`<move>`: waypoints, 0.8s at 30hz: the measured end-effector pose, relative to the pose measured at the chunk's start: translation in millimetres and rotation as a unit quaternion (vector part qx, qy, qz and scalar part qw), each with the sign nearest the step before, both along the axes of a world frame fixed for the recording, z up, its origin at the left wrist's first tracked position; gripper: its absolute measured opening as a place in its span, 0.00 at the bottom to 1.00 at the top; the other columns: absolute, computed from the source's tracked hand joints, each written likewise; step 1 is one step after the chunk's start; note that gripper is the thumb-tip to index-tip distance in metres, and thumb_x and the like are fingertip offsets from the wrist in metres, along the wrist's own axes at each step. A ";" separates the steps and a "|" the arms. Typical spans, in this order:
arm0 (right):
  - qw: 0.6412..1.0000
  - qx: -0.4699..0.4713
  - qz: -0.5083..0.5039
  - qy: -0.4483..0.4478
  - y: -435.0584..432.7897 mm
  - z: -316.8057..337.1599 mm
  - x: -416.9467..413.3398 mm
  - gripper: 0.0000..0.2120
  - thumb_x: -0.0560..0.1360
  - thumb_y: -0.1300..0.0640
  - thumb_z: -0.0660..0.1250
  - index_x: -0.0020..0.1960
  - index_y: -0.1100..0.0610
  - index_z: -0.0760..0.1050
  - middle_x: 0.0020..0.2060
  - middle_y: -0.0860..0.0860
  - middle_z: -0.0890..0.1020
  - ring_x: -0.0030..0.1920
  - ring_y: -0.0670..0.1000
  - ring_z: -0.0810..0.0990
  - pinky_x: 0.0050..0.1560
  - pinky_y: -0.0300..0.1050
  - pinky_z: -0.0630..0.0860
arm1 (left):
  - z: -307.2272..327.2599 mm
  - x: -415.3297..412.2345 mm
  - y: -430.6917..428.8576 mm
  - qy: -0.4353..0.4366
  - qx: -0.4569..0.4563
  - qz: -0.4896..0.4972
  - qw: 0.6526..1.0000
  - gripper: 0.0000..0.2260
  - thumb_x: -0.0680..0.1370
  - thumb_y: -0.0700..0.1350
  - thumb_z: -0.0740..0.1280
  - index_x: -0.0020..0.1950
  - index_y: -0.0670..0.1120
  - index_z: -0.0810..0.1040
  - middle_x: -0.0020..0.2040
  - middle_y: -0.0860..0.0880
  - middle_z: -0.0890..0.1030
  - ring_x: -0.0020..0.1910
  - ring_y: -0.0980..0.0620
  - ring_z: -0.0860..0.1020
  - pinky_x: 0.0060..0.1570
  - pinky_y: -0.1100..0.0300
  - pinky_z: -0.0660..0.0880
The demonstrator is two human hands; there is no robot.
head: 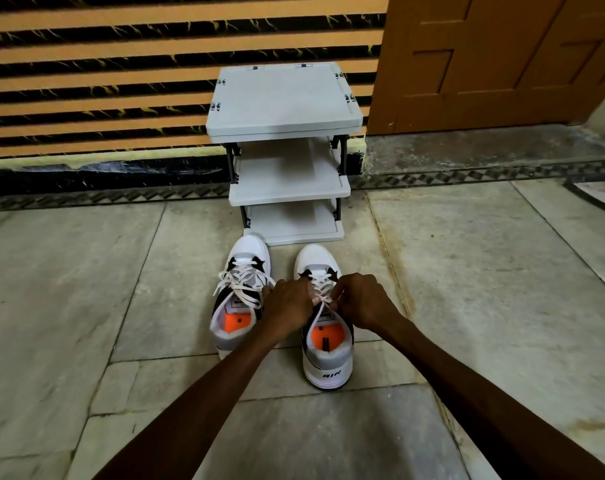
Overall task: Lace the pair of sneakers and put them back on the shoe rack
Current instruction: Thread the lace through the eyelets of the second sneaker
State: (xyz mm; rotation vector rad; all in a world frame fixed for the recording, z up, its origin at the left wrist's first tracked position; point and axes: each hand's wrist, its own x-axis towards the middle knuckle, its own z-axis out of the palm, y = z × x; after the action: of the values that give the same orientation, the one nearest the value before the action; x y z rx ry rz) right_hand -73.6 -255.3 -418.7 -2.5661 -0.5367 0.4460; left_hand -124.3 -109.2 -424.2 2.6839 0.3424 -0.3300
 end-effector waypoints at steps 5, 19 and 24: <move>0.998 -0.058 0.008 -0.015 -3.9 1.1 2.5 0.07 0.72 0.57 0.70 0.48 0.57 0.82 0.44 0.57 0.85 0.45 0.57 0.83 0.40 0.44 0.77 | 8.0 -3.0 1.0 0.006 0.042 -0.004 0.999 0.10 0.79 0.49 0.62 0.58 0.48 0.74 0.58 0.43 0.80 0.61 0.40 0.75 0.63 0.48 0.64; 0.923 0.298 -0.091 0.225 -19.9 32.9 4.9 0.11 0.79 0.59 0.63 0.42 0.56 0.82 0.42 0.48 0.84 0.43 0.40 0.81 0.44 0.33 0.73 | 31.7 0.6 27.7 -0.039 -0.409 0.115 0.904 0.10 0.80 0.37 0.62 0.54 0.33 0.79 0.45 0.47 0.80 0.33 0.68 0.77 0.36 0.78 0.70; 0.849 0.427 -0.170 0.261 -12.4 15.2 4.5 0.10 0.78 0.64 0.63 0.46 0.61 0.83 0.51 0.60 0.85 0.56 0.57 0.83 0.60 0.50 0.78 | 13.1 -0.9 11.3 -0.100 -0.532 0.195 0.818 0.10 0.77 0.37 0.67 0.57 0.36 0.80 0.47 0.48 0.83 0.49 0.53 0.80 0.44 0.73 0.75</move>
State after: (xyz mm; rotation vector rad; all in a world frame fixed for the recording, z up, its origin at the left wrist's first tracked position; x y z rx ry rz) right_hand -69.1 -267.7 -403.5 -1.5345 -0.0310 0.5795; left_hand -125.2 -97.9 -411.1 1.4742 0.4535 -0.0566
